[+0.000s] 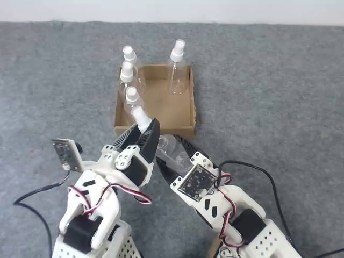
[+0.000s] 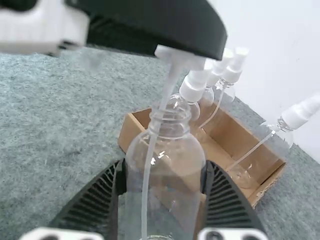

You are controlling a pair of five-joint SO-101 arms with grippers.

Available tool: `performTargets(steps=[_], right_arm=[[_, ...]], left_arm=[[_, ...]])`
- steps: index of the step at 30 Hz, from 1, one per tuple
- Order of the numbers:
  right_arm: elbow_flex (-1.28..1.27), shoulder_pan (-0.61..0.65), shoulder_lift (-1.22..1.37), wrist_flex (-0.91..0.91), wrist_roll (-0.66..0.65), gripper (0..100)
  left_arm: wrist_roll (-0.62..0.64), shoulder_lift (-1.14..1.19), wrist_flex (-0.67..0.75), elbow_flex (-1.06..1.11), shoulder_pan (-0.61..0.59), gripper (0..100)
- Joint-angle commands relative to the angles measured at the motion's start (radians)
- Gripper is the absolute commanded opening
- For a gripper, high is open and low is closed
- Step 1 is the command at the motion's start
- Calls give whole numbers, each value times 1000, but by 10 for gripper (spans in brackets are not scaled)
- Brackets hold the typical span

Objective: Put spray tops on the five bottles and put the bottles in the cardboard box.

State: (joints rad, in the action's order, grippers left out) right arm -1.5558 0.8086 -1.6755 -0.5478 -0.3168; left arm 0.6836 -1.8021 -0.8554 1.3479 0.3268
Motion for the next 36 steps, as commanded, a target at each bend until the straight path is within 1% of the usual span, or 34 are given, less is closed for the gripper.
performTargets(steps=[1, 6, 12, 22, 27, 29, 36], right_arm=[[12, -2, -19, 30, -17, 80], [12, -2, -19, 33, -17, 80], [12, -2, -19, 33, -17, 80], [12, -4, -19, 33, -15, 80], [12, -4, -19, 33, -15, 80], [12, -4, -19, 33, -15, 80], [12, -4, -19, 33, -15, 80]], left_arm=[[-9, -20, -23, -5, 3, 11], [-18, -20, -75, -10, 9, 11], [-68, -20, -92, -4, 115, 12], [-68, -20, -126, -13, 121, 17], [-66, -20, -135, -21, 129, 104], [-64, -20, -161, -39, 129, 137], [-66, -20, -195, -67, 130, 221]])
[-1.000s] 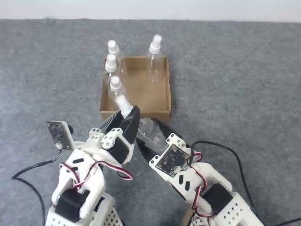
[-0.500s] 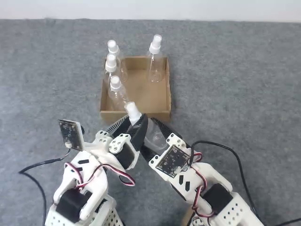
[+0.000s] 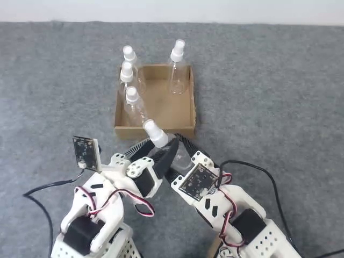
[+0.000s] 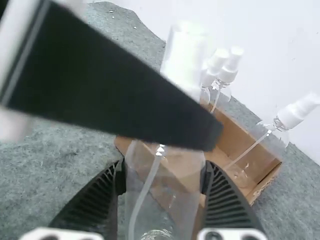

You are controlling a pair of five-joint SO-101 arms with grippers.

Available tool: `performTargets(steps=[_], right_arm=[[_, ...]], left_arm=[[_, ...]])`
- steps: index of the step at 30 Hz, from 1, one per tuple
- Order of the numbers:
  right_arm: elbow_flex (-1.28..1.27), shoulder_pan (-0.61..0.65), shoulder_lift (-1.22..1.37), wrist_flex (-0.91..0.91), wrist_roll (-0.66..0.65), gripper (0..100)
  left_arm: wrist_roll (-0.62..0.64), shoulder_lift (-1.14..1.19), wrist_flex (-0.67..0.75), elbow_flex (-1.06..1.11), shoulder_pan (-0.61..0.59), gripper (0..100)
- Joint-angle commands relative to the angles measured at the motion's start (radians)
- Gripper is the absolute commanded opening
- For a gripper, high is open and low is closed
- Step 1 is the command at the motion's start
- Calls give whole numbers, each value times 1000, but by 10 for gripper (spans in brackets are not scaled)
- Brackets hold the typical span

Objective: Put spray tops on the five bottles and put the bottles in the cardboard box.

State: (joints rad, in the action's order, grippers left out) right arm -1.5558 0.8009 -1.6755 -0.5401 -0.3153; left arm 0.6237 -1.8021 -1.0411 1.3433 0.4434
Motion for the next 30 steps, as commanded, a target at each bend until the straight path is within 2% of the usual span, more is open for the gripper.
performTargets(steps=[1, 21, 27, 30], right_arm=[[12, 4, -19, 25, -17, 80], [12, 4, -19, 25, -18, 80], [12, 4, -19, 25, -18, 80], [12, 4, -19, 25, -18, 80]], left_arm=[[-6, -20, -9, -62, 14, 231], [-5, -20, -3, -179, 2, 250], [-3, -20, 41, -177, -109, 248], [-2, -20, 40, -176, -120, 247]])
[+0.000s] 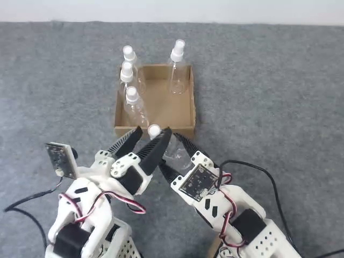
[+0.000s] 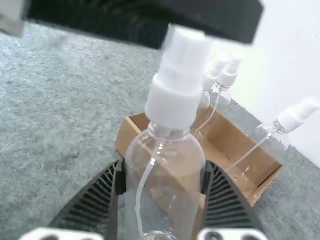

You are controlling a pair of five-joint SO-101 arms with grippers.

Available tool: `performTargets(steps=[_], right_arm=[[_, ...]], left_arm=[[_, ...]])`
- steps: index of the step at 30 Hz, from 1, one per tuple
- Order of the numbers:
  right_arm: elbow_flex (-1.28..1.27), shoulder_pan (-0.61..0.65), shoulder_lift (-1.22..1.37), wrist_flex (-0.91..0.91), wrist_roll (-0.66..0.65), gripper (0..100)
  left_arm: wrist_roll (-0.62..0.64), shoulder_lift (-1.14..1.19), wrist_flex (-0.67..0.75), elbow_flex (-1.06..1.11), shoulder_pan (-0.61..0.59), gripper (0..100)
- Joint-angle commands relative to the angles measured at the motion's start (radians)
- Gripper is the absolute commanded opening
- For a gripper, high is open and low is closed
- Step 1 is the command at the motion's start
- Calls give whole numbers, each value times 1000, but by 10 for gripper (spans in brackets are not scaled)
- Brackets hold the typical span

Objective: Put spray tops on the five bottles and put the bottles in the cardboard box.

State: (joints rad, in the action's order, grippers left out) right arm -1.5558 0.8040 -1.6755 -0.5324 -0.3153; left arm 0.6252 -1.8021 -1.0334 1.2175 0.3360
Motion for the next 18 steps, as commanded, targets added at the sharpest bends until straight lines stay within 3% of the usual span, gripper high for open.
performTargets(steps=[1, 14, 18], right_arm=[[12, 1, -19, 18, -18, 80], [12, 1, -19, 18, -18, 80], [12, 1, -19, 18, -18, 80]], left_arm=[[-3, -20, 31, -50, -14, 247], [-2, -20, 38, -67, -21, 246], [35, -20, 78, -105, -81, 246]])
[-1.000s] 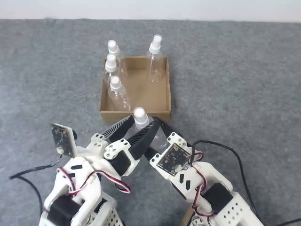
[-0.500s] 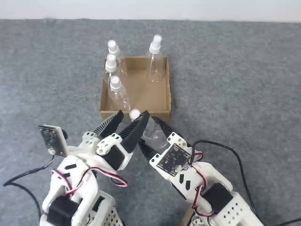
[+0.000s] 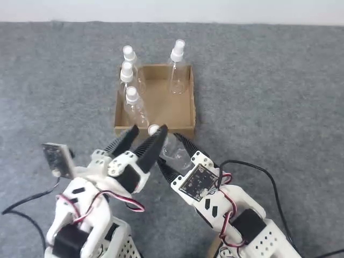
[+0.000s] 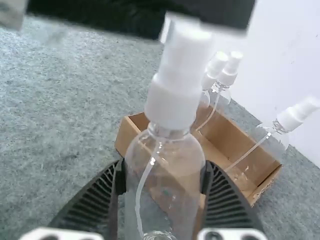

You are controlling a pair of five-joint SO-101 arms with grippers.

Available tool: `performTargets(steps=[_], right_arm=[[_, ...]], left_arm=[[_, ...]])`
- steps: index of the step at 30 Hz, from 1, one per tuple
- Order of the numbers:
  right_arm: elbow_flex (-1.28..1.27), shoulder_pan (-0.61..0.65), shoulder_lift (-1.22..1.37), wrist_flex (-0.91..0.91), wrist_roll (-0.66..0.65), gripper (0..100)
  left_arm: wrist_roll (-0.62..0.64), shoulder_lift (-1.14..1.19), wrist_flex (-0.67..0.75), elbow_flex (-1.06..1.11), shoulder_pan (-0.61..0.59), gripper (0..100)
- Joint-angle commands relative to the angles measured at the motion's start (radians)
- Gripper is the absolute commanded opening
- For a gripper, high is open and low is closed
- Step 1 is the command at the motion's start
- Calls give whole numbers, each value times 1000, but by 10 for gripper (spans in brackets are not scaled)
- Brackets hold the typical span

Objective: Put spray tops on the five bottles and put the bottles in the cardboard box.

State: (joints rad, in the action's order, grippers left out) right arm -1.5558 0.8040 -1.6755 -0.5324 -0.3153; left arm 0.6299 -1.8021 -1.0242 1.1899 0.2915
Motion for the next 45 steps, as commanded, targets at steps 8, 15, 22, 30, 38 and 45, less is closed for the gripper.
performTargets(steps=[8, 15, 22, 30, 38, 45], right_arm=[[12, 1, -19, 18, -18, 80], [12, 1, -19, 18, -18, 80], [12, 1, -19, 18, -18, 80], [14, 1, -19, 18, -18, 80], [18, 1, -19, 18, -11, 80], [21, 1, -19, 18, -9, 80]], left_arm=[[41, -20, 95, -68, -132, 246], [43, -20, 95, -41, -216, 244], [37, -20, 98, 8, -244, 97], [-6, -20, 97, 38, -244, 38], [-17, -20, 101, 79, -244, 11], [-20, -20, 103, 124, -235, 11]])
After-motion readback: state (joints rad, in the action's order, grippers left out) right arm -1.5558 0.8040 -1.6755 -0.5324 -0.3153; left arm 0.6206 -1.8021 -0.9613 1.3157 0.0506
